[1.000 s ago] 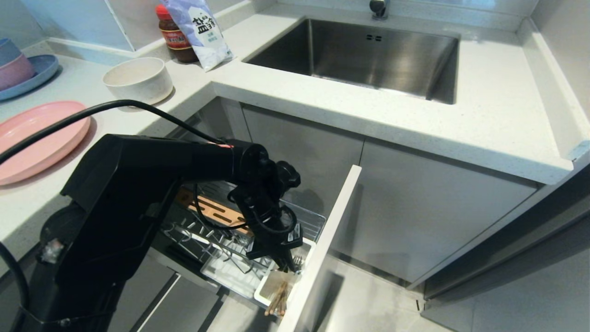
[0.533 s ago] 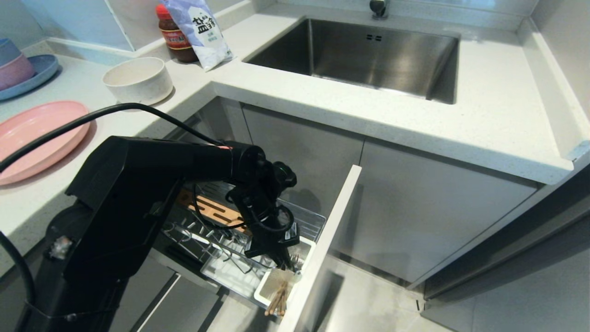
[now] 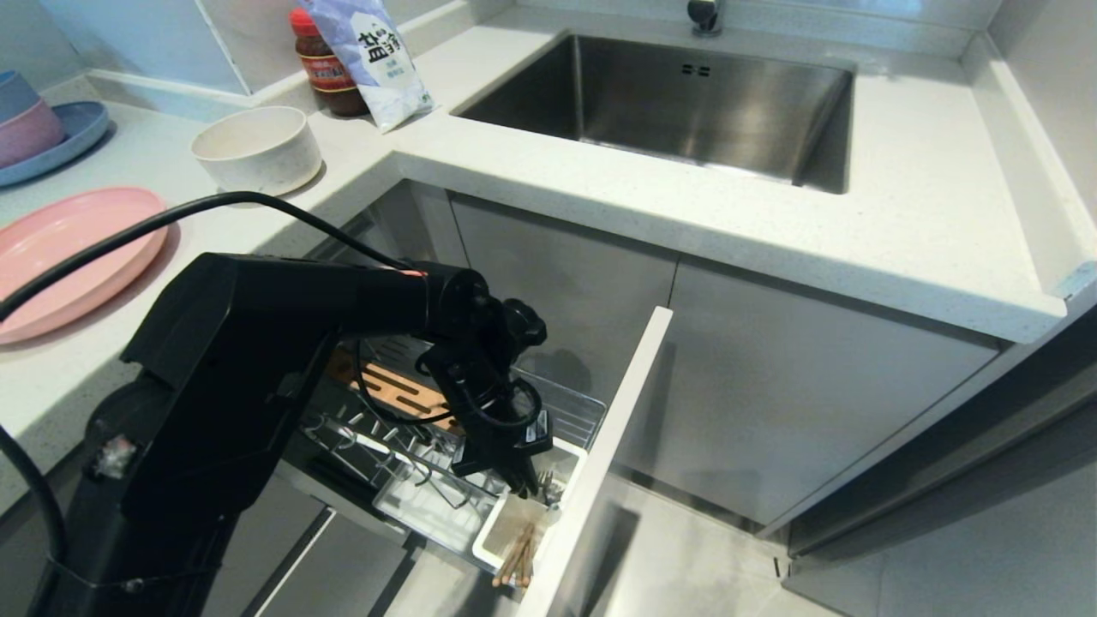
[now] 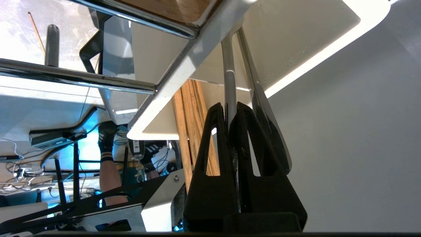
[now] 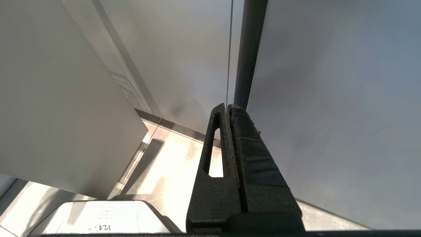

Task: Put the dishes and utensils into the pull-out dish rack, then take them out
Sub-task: Pick up the fork and place it in the cupboard

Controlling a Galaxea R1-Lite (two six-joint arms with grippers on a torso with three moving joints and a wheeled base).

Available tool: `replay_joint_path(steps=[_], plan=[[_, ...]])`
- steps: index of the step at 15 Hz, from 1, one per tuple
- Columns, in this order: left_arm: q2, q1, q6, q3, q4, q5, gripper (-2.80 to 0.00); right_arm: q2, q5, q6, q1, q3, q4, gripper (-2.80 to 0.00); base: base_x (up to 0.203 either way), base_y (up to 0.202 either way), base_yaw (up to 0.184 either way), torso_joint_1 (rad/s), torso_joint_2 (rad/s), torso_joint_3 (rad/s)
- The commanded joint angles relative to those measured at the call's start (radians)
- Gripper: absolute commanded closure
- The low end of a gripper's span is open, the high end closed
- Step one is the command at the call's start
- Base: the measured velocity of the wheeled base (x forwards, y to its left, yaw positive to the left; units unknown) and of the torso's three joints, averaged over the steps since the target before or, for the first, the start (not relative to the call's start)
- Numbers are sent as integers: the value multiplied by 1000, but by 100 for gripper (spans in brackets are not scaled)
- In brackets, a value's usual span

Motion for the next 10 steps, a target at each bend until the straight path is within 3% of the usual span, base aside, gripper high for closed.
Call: replay_joint_path(steps=[1, 4, 5, 10], plan=[[4, 1, -4, 0, 6, -1, 0, -2, 0, 0, 0, 2, 0, 0, 0, 0, 0, 0, 0, 0], [5, 1, -1, 1, 8, -3, 0, -2, 0, 0, 0, 2, 0, 0, 0, 0, 0, 0, 0, 0], [5, 1, -2, 0, 8, -1, -280, -2, 0, 0, 1, 2, 0, 0, 0, 0, 0, 0, 0, 0], [0, 1, -2, 0, 8, 2, -280, -2, 0, 0, 1, 2, 0, 0, 0, 0, 0, 0, 0, 0]])
